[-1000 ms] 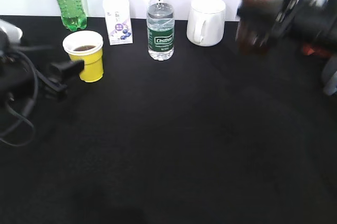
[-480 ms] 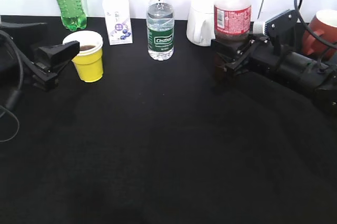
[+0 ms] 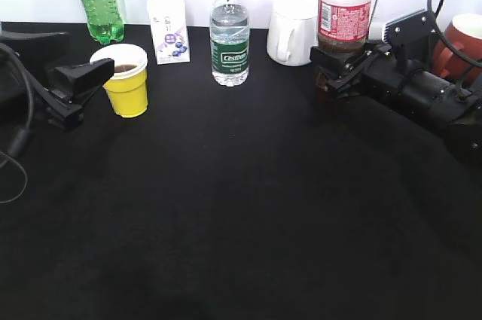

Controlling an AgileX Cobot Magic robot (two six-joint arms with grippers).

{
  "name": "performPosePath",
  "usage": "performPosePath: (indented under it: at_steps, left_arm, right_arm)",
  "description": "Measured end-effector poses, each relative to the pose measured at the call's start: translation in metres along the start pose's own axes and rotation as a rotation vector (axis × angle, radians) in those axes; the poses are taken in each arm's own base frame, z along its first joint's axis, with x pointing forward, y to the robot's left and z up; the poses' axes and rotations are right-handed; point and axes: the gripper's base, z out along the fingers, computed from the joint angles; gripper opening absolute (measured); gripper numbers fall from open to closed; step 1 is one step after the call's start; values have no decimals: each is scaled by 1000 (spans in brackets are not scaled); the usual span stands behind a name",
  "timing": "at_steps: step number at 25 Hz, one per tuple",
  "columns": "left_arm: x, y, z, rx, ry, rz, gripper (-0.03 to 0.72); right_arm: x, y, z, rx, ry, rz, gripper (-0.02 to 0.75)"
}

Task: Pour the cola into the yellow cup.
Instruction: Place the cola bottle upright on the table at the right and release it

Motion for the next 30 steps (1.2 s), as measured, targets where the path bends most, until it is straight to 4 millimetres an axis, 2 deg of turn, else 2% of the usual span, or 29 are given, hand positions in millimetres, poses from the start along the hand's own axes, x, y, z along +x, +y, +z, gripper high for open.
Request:
performPosePath:
  at_steps: [10, 13, 16, 19, 26, 30]
  left_arm:
    - [0, -1, 0, 10, 1, 10, 545]
    - [-1, -1, -1, 16, -4, 18, 543]
    - [-2, -1, -1, 15, -5, 19, 538]
    - [-2, -1, -1, 15, -5, 19, 538]
    - [-1, -1, -1, 15, 4, 19, 538]
    - [4, -1, -1, 8, 54, 18, 538]
  right_arm:
    - [9, 2, 0, -28, 8, 48, 386]
    - [9, 4, 0, -48, 11, 42, 475]
    - [9, 4, 0, -50, 11, 42, 497]
    - [9, 5, 0, -61, 8, 56, 557]
    - [23, 8, -15, -15, 60, 110, 568]
    - [22, 7, -21, 33, 137, 112, 568]
